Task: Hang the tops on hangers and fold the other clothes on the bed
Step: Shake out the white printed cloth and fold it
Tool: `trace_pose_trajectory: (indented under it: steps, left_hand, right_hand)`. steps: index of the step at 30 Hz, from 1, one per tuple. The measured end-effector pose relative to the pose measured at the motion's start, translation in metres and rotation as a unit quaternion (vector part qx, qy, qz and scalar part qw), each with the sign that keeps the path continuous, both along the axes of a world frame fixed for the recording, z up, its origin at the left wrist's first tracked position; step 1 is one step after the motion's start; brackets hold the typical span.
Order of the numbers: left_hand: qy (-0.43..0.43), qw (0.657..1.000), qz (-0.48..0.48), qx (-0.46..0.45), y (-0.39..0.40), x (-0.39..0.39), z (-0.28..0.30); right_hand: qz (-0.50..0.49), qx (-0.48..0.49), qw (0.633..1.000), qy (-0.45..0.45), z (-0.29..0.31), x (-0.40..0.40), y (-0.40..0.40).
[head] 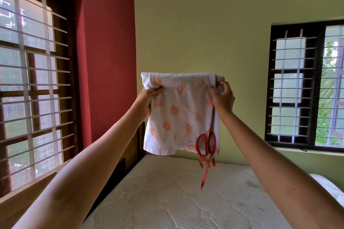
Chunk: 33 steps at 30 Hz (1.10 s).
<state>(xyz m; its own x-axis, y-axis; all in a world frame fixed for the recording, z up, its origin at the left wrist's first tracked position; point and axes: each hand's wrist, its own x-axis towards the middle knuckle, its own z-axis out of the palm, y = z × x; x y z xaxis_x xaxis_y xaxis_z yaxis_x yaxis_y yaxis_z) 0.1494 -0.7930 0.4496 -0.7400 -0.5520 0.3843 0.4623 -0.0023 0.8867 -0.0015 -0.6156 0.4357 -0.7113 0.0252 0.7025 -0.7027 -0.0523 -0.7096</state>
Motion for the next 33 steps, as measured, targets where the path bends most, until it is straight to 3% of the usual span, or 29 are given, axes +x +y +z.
trace_pose_trajectory:
  steps: [5,9,12,17,25,29,33]
  left_hand:
    - [-0.011,1.000,0.007,-0.020,-0.002,0.005,0.006]
    - [-0.006,0.998,-0.008,-0.056,-0.002,0.008,0.009]
    - [-0.022,0.997,-0.033,-0.070,-0.002,0.015,0.011]
    - [-0.079,0.996,-0.044,-0.030,-0.017,0.027,0.007]
    - [-0.068,0.997,-0.033,-0.024,-0.021,0.026,0.007]
    - [-0.062,0.995,0.071,-0.018,-0.029,0.019,0.003]
    - [-0.103,0.986,0.123,0.040,-0.028,0.010,0.000]
  right_hand:
    - [0.036,0.026,0.998,0.049,-0.001,-0.001,0.000]
    - [0.222,-0.064,0.969,-0.088,0.006,-0.003,-0.003]
    - [0.266,-0.109,0.945,-0.156,0.013,-0.009,-0.001]
    - [0.370,-0.067,0.913,-0.155,0.027,-0.016,0.015]
    - [0.281,0.013,0.942,-0.183,0.018,-0.020,0.012]
    - [0.109,0.072,0.986,-0.100,0.007,-0.022,0.009]
    - [0.036,0.133,0.990,-0.005,0.001,-0.005,0.010]
